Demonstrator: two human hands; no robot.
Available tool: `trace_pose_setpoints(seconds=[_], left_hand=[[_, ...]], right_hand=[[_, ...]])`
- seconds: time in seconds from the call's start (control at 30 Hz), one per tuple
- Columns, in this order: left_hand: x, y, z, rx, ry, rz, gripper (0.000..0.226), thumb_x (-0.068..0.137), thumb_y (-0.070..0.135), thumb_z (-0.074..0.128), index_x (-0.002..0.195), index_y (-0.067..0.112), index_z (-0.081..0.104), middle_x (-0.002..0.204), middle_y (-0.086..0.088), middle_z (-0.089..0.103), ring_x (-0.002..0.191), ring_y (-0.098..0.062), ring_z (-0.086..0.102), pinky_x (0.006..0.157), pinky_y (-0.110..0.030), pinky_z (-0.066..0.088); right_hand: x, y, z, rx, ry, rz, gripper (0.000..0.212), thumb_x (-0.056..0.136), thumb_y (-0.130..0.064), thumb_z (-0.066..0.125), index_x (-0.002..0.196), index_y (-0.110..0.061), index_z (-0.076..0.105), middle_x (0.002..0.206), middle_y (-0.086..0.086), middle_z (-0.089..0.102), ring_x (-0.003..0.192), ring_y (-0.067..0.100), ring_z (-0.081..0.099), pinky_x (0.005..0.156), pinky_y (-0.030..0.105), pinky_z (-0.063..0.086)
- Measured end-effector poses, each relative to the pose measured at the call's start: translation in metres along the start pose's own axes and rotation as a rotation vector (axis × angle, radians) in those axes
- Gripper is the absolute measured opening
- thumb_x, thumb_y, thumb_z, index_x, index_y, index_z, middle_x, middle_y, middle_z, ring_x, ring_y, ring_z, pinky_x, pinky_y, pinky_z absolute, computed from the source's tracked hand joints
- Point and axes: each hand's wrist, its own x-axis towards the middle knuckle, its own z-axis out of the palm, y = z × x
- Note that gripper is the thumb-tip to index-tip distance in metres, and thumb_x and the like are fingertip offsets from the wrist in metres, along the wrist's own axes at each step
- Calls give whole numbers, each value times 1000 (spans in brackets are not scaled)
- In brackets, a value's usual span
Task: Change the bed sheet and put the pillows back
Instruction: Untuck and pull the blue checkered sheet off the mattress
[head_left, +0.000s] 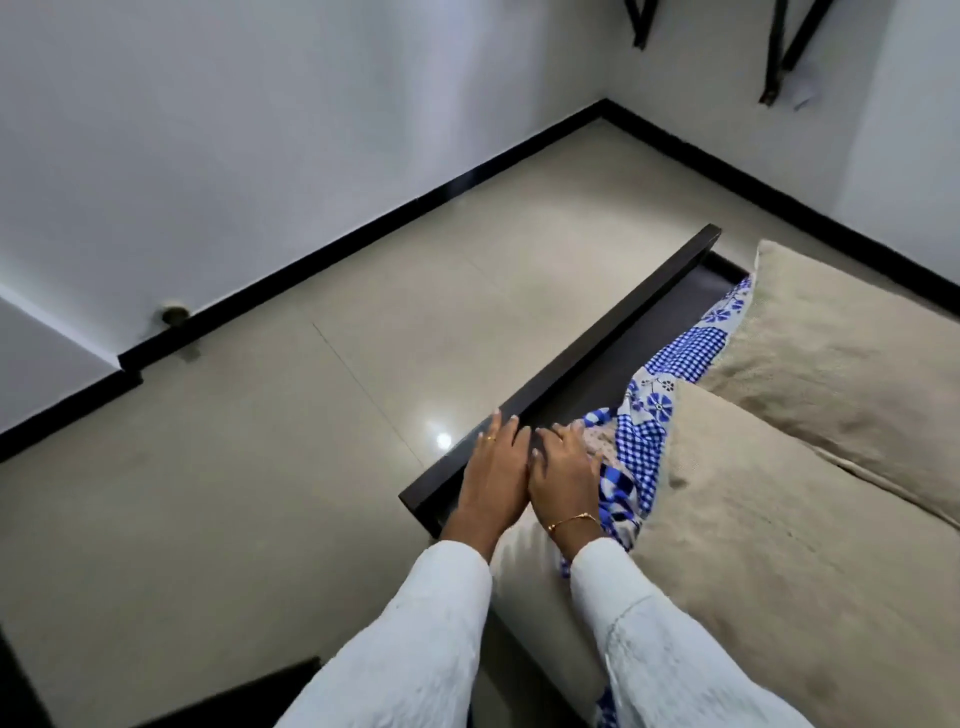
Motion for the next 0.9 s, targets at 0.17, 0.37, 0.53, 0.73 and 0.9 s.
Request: trace_pose_setpoints(seconds=[0.17,0.37,0.53,0.73,0.9], left_hand=[[23,-46,-66,34,36,176,47,98,15,38,144,5,29,150,-12,30,145,-27,12,115,-35,21],[77,-73,-113,118,9,279,52,99,15,35,147,6,18,154,-8,22,145,-24,8,116,-34,19],[153,-87,-138,187,-10,386,51,100,14,34,148,8,17,155,-8,20,145,-23,8,114,-38,20],[283,-66,-162,325,-136,656,54,99,13,34,148,7,14,156,-9,15,145,-24,6,116,-37,13],[385,-40,-189,400,-219,854,53,98,12,33,147,4,15,156,-11,12,145,-26,4,117,-37,10]], right_hand=[[39,-58,13,-106,148,-37,23,70,-6,63,93,-7,70,102,16,68,111,40,58,85,73,33],[100,-97,16,-160,249,-14,36,65,2,76,99,-9,67,107,14,67,118,36,55,91,71,30],[167,-104,17,-197,350,45,38,64,0,78,99,-8,67,109,16,67,117,38,55,91,71,31],[266,-89,9,-279,463,257,45,60,-5,82,102,-6,67,106,13,68,114,35,58,90,73,27],[349,-87,-11,-299,554,423,45,60,-3,82,102,-5,66,107,13,67,116,35,56,89,74,26]])
